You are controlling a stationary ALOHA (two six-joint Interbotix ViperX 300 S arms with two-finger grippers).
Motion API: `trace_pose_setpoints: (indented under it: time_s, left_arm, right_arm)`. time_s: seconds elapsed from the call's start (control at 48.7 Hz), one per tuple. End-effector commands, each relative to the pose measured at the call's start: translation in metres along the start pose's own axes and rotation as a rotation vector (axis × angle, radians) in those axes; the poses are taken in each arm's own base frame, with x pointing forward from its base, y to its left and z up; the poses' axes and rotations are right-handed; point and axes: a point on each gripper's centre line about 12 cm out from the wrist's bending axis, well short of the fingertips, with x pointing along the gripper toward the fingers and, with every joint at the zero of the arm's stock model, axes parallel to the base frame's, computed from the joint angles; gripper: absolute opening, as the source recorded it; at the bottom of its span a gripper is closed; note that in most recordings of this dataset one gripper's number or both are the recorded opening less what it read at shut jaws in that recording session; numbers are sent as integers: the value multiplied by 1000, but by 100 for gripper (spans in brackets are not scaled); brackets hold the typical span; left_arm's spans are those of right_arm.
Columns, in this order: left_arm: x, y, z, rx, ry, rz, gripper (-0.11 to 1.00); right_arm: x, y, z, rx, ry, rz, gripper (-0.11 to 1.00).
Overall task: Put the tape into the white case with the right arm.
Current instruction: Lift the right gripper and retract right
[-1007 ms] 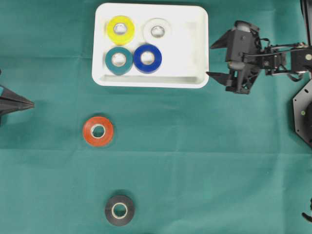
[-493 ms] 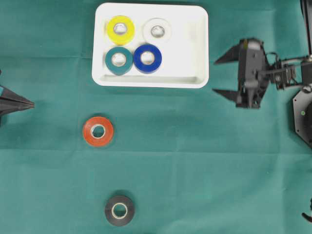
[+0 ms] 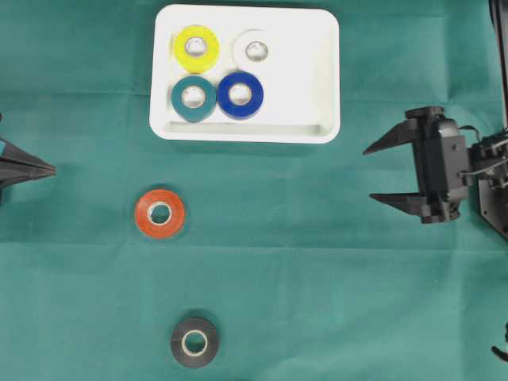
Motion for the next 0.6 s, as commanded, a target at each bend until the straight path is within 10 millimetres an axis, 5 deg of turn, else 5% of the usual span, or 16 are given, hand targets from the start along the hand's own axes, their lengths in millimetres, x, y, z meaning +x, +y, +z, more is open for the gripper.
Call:
trace_pose_setpoints:
  time_s: [0.0,0.308,0.575]
  left_arm:
    - [1,0,5,0,-6,3,1]
    - [1,0,5,0,-6,1,1]
    - [1,0,5,0,-6,1,1]
  right_arm:
    - [-2,3,2,13,-15,9,61]
    - [8,5,16,12,-15,23,61]
    - [49,6,51,-15,15,37,61]
